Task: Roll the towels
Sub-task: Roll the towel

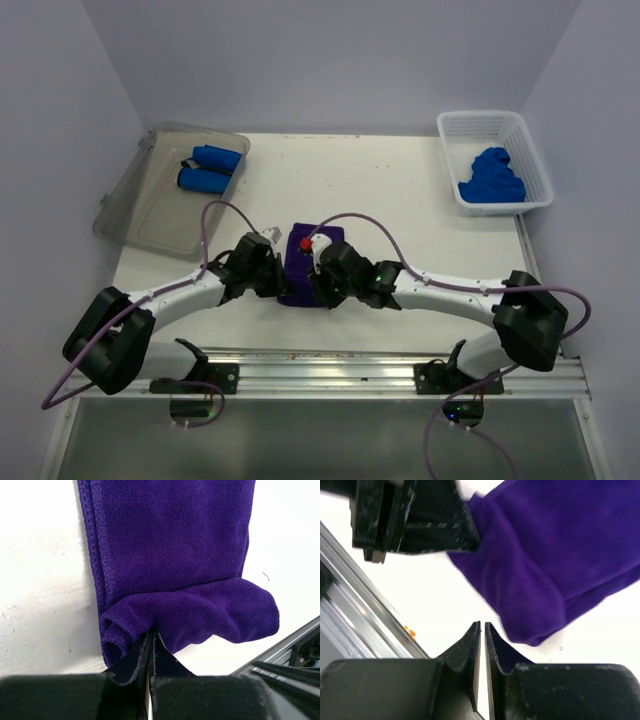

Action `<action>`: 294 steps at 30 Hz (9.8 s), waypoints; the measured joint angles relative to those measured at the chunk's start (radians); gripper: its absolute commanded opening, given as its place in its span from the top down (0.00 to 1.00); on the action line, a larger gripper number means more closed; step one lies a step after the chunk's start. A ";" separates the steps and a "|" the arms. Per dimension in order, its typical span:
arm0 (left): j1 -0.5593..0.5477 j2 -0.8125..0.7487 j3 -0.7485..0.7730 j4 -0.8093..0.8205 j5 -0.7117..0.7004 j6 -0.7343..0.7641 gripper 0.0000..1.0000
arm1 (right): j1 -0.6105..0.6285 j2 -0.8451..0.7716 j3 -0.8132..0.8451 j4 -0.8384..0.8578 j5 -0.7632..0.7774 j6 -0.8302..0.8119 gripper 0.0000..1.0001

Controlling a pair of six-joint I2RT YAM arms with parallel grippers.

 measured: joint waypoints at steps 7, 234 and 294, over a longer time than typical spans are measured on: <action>0.000 0.000 0.001 -0.001 0.000 0.001 1.00 | 0.032 0.116 0.018 -0.024 0.057 0.003 0.90; -0.006 -0.084 -0.120 0.202 0.154 -0.231 0.21 | -0.056 -0.008 -0.280 0.304 -0.233 0.115 1.00; -0.042 0.027 0.019 0.006 0.082 -0.314 0.42 | 0.220 0.021 -0.099 0.068 0.225 0.014 1.00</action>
